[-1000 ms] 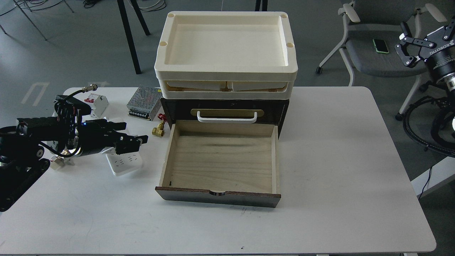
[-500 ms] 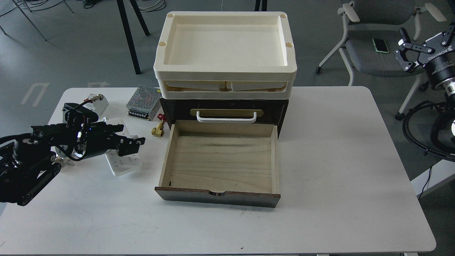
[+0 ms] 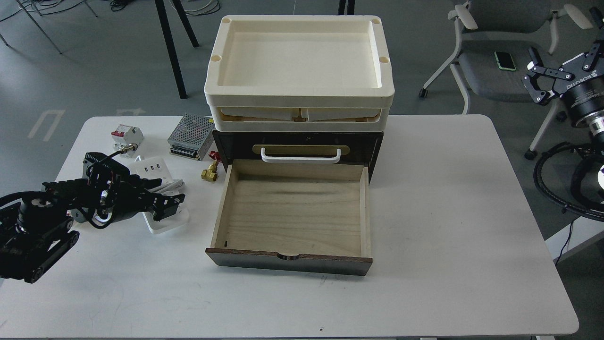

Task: Put charging cable into cabinet
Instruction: 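Close the left gripper on the white power strip and its cable, then lift the power strip with the left gripper toward the open drawer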

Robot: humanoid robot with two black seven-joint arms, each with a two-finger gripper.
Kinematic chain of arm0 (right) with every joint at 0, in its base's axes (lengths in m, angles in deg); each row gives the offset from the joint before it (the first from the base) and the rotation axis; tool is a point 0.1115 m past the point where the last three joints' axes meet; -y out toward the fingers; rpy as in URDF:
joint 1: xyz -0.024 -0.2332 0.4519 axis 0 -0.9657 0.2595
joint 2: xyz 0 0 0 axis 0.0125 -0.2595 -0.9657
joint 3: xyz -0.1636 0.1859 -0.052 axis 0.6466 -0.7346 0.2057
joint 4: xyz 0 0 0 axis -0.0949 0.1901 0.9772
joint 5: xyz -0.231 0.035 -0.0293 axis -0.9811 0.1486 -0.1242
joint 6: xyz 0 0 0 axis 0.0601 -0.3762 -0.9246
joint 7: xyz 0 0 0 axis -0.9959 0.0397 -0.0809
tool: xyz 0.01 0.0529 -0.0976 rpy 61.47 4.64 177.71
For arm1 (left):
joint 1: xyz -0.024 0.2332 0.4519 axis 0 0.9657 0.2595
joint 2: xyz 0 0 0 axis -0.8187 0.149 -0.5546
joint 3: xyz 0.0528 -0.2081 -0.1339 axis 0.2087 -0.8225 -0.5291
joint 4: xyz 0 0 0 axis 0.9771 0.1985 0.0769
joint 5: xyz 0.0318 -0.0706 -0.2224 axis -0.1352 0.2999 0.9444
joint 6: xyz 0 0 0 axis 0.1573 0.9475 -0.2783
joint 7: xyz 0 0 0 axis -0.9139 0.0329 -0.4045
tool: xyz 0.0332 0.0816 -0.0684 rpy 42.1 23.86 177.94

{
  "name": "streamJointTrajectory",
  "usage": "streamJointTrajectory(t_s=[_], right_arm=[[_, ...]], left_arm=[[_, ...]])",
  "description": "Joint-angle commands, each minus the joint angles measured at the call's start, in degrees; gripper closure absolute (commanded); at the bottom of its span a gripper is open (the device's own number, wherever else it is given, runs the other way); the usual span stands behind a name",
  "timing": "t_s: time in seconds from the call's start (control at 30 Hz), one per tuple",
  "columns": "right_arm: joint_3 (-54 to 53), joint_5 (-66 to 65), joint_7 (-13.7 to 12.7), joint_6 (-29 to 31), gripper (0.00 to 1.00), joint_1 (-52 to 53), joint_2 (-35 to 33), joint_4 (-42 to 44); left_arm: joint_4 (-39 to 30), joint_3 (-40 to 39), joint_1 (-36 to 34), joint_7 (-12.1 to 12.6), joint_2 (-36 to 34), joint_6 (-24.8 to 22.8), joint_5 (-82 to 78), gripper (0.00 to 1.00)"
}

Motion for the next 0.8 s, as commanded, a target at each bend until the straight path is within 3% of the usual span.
streamJointTrajectory(t_s=[0.0, 0.13, 0.17, 0.23, 0.3, 0.6, 0.77], right_arm=[[-0.1, 0.0, 0.0, 0.0, 0.0, -0.4, 0.0, 0.1], [-0.6, 0.0, 0.0, 0.0, 0.0, -0.9, 0.0, 0.3], [-0.7, 0.0, 0.0, 0.0, 0.0, -1.1, 0.0, 0.3], [-0.7, 0.0, 0.0, 0.0, 0.0, -1.2, 0.0, 0.3], [-0.7, 0.0, 0.0, 0.0, 0.0, -1.3, 0.0, 0.3], [-0.9, 0.1, 0.0, 0.0, 0.0, -1.7, -0.1, 0.3], [-1.9, 0.1, 0.0, 0.0, 0.0, -2.7, -0.2, 0.4]], left_arm=[[1.0, 0.9, 0.1, 0.0, 0.0, 0.1, 0.0, 0.46], [2.7, 1.2, 0.1, 0.0, 0.0, 3.1, 0.0, 0.53], [2.7, 1.3, 0.0, 0.0, 0.0, 3.4, 0.0, 0.62], [2.9, 1.3, -0.1, 0.0, -0.2, 3.5, 0.0, 0.89], [2.9, 1.2, -0.2, 0.0, -0.2, 3.7, 0.0, 0.97], [-1.4, 1.2, -1.7, 0.0, -3.7, 4.6, 0.0, 1.0], [-14.8, 1.1, -1.8, 0.0, -15.6, -0.3, 1.4, 1.0]])
